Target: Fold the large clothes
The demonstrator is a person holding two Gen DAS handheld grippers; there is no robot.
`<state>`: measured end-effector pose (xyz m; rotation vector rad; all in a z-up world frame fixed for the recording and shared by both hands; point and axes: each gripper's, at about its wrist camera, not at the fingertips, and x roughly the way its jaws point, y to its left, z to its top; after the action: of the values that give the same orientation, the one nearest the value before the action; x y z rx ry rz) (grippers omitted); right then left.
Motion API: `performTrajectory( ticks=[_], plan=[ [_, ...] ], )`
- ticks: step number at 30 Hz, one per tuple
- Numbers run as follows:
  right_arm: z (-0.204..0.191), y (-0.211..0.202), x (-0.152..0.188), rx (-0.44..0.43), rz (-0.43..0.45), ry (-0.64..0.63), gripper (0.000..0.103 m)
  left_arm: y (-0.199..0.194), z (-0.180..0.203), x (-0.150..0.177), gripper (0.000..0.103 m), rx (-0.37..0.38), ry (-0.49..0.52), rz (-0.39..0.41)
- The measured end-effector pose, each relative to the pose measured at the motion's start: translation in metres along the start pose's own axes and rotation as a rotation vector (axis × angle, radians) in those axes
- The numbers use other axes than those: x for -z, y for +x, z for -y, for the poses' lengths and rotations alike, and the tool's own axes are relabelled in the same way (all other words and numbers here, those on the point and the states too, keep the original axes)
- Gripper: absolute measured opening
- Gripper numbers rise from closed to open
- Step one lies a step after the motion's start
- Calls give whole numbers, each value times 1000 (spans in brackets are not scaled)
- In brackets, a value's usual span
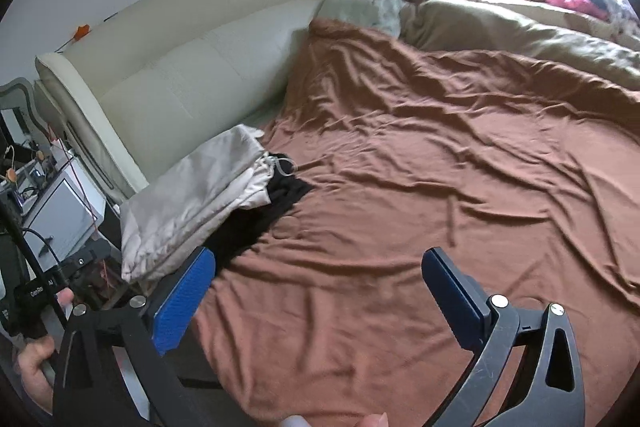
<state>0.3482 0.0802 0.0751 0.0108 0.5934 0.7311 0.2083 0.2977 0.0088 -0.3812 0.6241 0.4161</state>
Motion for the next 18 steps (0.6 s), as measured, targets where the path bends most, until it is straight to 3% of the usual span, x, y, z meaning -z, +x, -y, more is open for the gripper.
performTrajectory(
  ticks=[5, 18],
  plan=[
    [9, -54, 26, 66, 35, -6, 103, -28, 22, 19, 103, 58, 16, 28],
    [11, -169, 81, 143, 72, 27, 103, -88, 62, 64, 103, 189, 77, 62]
  ],
)
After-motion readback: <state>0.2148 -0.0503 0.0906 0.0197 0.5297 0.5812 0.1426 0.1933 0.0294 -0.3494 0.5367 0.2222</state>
